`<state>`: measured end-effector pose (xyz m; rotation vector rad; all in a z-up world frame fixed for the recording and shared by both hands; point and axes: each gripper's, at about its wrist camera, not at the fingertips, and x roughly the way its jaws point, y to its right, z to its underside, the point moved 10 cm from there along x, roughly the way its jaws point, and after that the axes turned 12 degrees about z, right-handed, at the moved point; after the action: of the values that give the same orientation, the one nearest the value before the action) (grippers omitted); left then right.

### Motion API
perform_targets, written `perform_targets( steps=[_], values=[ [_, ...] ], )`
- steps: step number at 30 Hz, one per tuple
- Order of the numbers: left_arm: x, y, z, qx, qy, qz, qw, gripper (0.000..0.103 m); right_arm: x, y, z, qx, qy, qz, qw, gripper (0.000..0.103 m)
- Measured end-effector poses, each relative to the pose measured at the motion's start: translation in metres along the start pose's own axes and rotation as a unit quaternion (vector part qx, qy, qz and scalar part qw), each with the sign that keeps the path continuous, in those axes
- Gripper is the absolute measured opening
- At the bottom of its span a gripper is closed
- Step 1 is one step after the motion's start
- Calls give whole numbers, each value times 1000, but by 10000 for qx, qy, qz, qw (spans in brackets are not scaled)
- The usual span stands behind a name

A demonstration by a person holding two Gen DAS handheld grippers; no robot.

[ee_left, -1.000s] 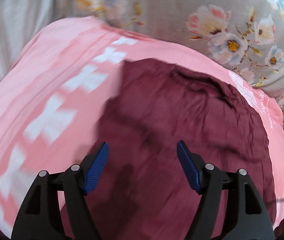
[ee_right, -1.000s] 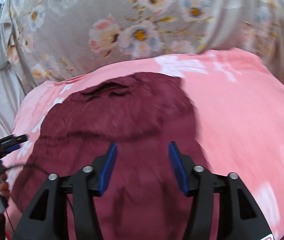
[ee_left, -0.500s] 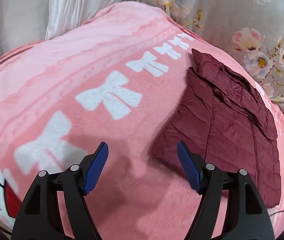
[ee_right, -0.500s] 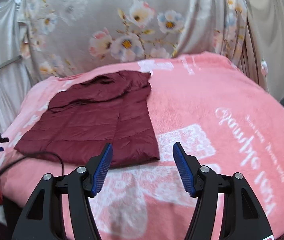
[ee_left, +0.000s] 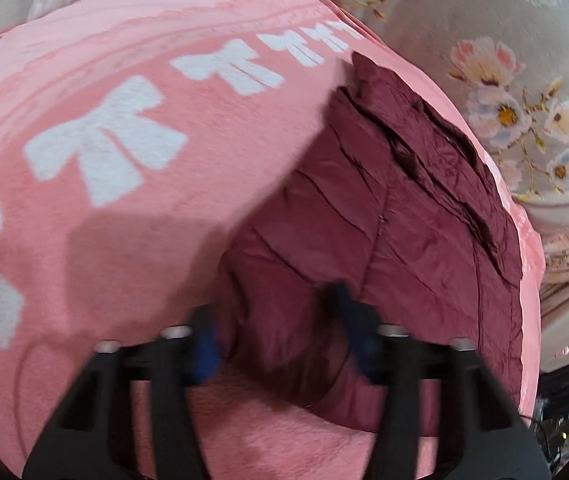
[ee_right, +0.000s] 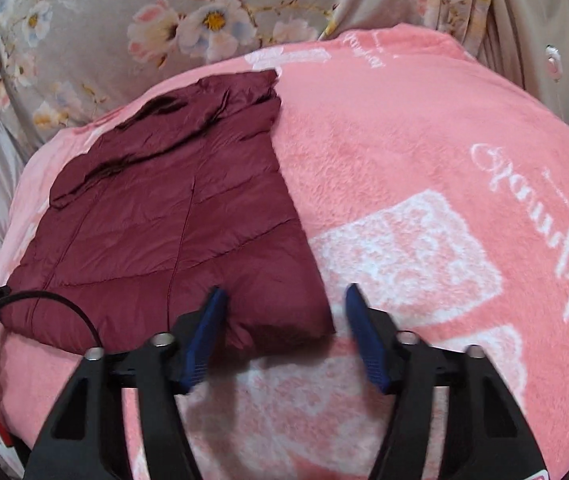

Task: Fold large clothes
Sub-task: 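Grasp the folded jacket's edge with both grippers and lift it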

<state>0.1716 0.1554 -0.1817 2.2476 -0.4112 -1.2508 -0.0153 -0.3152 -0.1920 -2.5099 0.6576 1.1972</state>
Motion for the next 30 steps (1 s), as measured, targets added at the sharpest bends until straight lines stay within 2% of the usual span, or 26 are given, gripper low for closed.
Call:
perform_targets(
  steps=[2, 3, 6, 8, 11, 12, 15, 17, 19, 21, 23, 27, 30],
  values=[
    [-1, 10, 0, 114, -32, 135, 9998, 13, 0, -5, -1, 33, 3, -104, 9999, 9],
    [-7, 16, -1, 243, -2, 183, 9995, 9, -5, -7, -2, 11, 68, -132, 9999, 5],
    [-27, 35, -5, 515, 159, 339, 9980, 6, -37, -11, -9, -199, 525, -150, 9983, 2],
    [-53, 52, -6, 706, 259, 585, 9955, 6, -64, -13, -14, -442, 854, -204, 9952, 2],
    [-107, 78, -3, 1173, 532, 822, 9883, 5, -134, -17, -12, -1133, 1530, -439, 9807, 2],
    [-129, 84, 1, 1343, 647, 871, 9850, 5, -164, -16, -4, -1519, 1753, -421, 9718, 2],
    [-195, 96, 16, 1684, 926, 1057, 9756, 5, -219, -7, 19, -2224, 2009, -202, 9538, 2],
    [-222, 103, 22, 1719, 1038, 1196, 9723, 5, -247, 1, 26, -2271, 2074, -203, 9513, 2],
    [-242, 110, 21, 1750, 1229, 1253, 9688, 5, -264, 7, 18, -1951, 2174, -279, 9560, 2],
    [-241, 117, 15, 1738, 1301, 1299, 9675, 5, -263, 10, 2, -1609, 2295, -338, 9593, 2],
    [-220, 121, 2, 1712, 1269, 1157, 9702, 5, -243, 7, -25, -1178, 2318, -415, 9647, 2],
    [-167, 123, -39, 1621, 1353, 764, 9745, 6, -170, -3, -82, -383, 2222, -299, 9738, 2],
    [-139, 126, -67, 1582, 1533, 462, 9743, 6, -126, -21, -118, 47, 2211, -174, 9751, 2]
  ],
)
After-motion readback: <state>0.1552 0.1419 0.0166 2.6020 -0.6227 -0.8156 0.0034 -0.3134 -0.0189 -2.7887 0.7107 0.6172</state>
